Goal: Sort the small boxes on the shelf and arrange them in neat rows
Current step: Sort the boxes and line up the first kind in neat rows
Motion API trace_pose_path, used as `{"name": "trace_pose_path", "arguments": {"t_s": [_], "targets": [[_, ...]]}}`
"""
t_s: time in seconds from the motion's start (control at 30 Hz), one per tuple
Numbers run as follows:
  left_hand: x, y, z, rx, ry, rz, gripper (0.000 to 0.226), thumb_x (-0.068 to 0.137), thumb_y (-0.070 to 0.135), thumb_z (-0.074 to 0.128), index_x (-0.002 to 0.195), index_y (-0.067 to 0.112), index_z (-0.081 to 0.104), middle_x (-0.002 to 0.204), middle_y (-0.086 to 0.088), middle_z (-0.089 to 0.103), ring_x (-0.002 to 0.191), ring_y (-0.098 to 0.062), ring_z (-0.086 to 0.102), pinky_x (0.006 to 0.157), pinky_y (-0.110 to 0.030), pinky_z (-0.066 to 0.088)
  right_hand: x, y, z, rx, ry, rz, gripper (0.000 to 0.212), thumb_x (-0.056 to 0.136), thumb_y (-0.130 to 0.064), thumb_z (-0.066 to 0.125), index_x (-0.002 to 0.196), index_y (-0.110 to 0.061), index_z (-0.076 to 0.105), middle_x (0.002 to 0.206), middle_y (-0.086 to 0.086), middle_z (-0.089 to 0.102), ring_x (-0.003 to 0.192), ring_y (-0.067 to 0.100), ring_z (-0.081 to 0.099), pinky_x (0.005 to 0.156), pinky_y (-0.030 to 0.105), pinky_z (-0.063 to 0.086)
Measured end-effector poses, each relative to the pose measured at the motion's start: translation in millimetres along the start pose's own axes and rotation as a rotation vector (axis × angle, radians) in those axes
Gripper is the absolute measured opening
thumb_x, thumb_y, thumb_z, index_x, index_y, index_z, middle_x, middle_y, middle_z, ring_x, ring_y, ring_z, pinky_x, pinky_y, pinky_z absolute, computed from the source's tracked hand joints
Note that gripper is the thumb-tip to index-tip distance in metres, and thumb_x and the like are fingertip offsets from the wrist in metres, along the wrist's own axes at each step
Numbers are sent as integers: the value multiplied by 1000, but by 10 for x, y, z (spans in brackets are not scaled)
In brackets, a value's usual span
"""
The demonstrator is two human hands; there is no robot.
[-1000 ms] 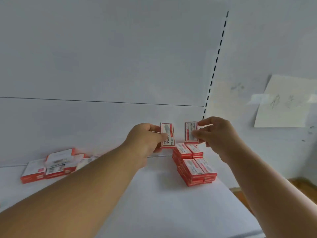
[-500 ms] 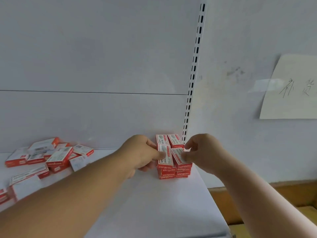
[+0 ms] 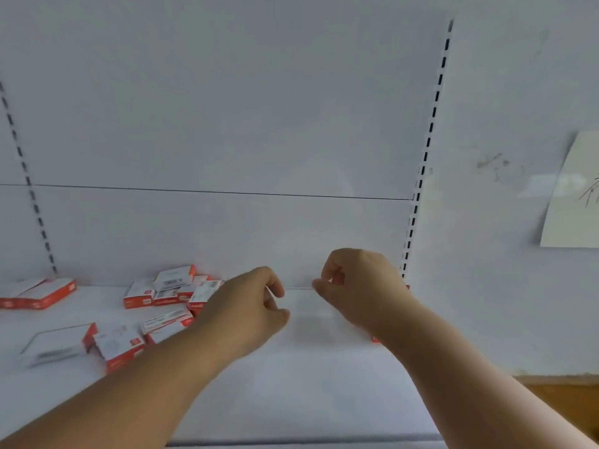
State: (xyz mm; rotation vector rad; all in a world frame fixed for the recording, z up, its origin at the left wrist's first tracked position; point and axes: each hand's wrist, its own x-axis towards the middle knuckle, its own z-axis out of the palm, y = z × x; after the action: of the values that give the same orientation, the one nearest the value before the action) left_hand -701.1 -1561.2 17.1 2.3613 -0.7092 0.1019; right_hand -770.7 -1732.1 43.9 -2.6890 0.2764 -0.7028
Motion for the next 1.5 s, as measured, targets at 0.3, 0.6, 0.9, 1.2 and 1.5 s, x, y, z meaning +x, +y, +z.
{"name": "trace_pose_path", "arguments": {"t_s": [0.3, 0.6, 0.9, 1.2, 1.5], "targets": [[-524, -1591, -1214, 99, 59, -68, 15, 81, 27, 72, 86, 31, 59, 80, 13, 65, 69, 0, 56, 57, -21, 38, -85, -1679, 1054, 73, -92, -58, 15, 83, -41, 67, 81, -29, 58, 81, -10, 61, 76, 12, 55, 59, 24, 39], [-529, -2360, -1664, 226, -139, -25, 47, 85, 41, 69, 128, 35, 51, 123, 13, 50, 121, -12, 48, 95, -26, 41, -114, -2363, 1502, -201, -310, -86, 42, 84, -54, 61, 121, -34, 58, 125, -7, 58, 121, 20, 43, 98, 36, 36], [-409, -2638, -1619, -167, 77, -55, 39, 82, 33, 77, 109, 39, 50, 109, 23, 58, 88, 5, 57, 74, -11, 42, 106, -2360, 1678, 166, -147, 9, 46, 77, -23, 71, 116, -35, 50, 117, -11, 46, 104, 11, 49, 74, 17, 41], [-413, -2641, -1977, -1524, 79, -438, 29, 101, 23, 48, 119, 3, 61, 103, -22, 73, 88, -38, 73, 72, -41, 61, 211, -2922, 1669, 296, -100, 18, 72, 84, -25, 69, 146, -36, 33, 131, -16, 53, 105, 5, 54, 66, 6, 44], [-408, -3308, -2518, -858, 32, -242, 15, 90, 14, 65, 102, 20, 72, 90, -3, 77, 73, -15, 64, 67, -31, 48, 253, -3608, 2070, 672, -114, 245, 37, 82, -20, 76, 112, -34, 59, 104, -6, 67, 84, 11, 70, 66, 29, 60]]}}
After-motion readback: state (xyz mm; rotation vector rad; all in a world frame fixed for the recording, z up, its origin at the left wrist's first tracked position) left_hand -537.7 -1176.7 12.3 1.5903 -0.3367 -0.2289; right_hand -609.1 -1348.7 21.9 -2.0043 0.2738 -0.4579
